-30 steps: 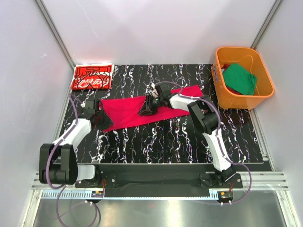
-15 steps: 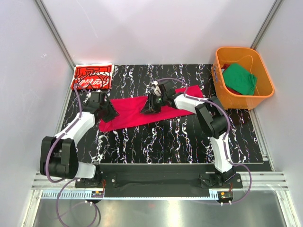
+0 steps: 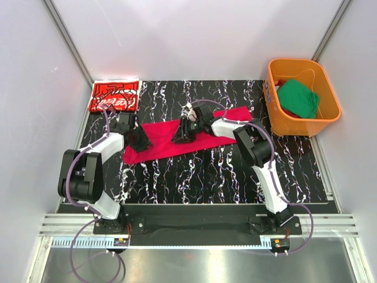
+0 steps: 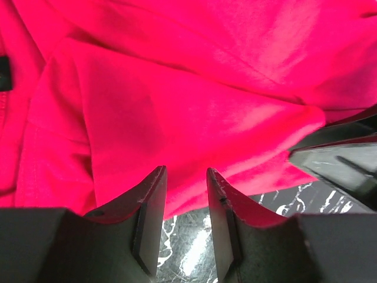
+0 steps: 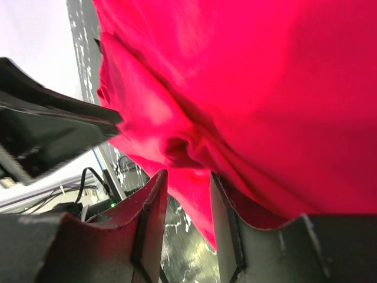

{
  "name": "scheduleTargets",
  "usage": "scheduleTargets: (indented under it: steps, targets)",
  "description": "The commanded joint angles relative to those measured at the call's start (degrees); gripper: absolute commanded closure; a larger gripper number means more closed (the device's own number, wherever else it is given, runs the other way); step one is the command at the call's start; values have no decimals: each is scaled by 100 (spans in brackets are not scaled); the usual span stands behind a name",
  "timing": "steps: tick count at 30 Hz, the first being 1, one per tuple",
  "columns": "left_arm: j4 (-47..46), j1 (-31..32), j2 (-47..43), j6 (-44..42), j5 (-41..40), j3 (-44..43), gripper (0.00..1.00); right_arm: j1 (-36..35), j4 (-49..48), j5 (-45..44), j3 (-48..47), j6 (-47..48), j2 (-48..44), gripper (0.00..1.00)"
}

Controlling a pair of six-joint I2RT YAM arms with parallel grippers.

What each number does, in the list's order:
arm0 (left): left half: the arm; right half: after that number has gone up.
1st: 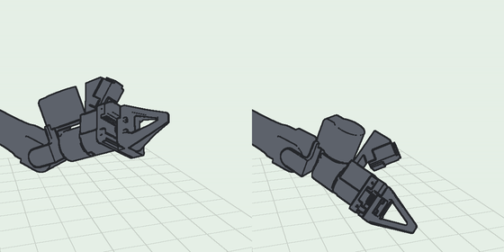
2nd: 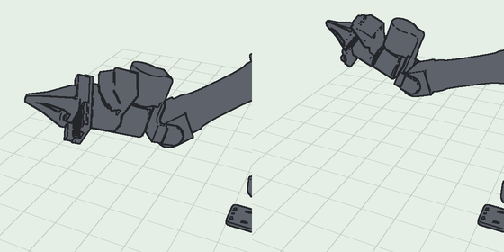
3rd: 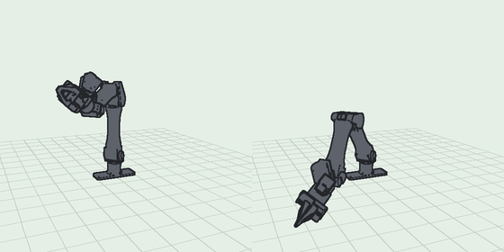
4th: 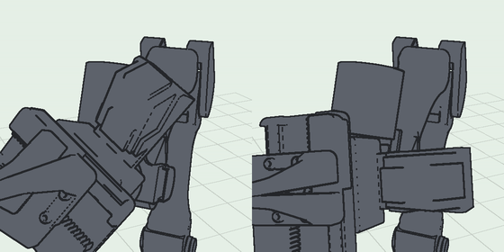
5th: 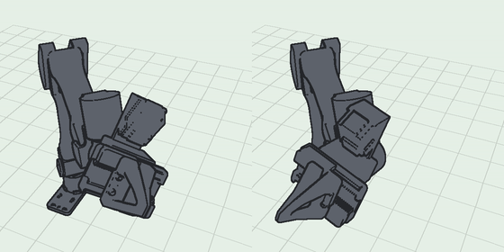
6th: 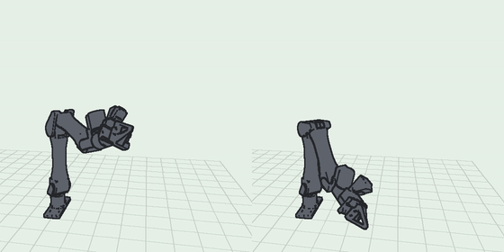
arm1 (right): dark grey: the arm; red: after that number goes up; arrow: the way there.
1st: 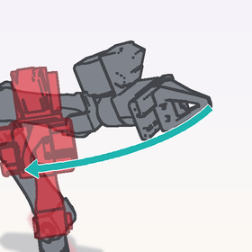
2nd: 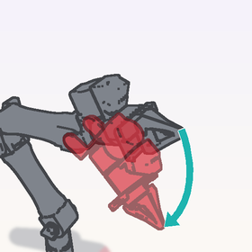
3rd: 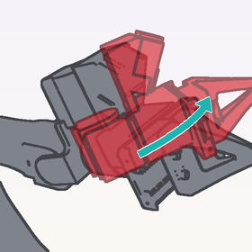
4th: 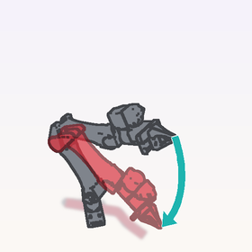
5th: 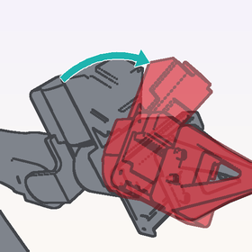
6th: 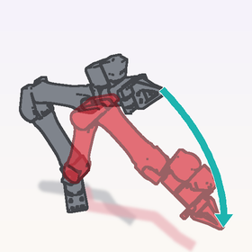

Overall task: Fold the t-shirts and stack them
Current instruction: Fold the tshirt

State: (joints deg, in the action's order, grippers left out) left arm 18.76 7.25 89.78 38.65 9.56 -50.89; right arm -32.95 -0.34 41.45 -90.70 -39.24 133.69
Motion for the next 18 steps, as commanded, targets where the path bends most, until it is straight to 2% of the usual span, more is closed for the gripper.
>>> scheduleTargets:
  steps: [1, 16, 18]
  targets:
    - [-268, 14, 145, 2, 160, -298, 63, -45, -151, 135, -440, 101, 78, 58]
    - [-338, 14, 303, 2, 134, -307, 63, -71, -1, 100, -845, 154, 316, 63]
    - [-338, 14, 312, 2, 151, -325, 63, -98, 323, -5, -862, 398, 290, 62]
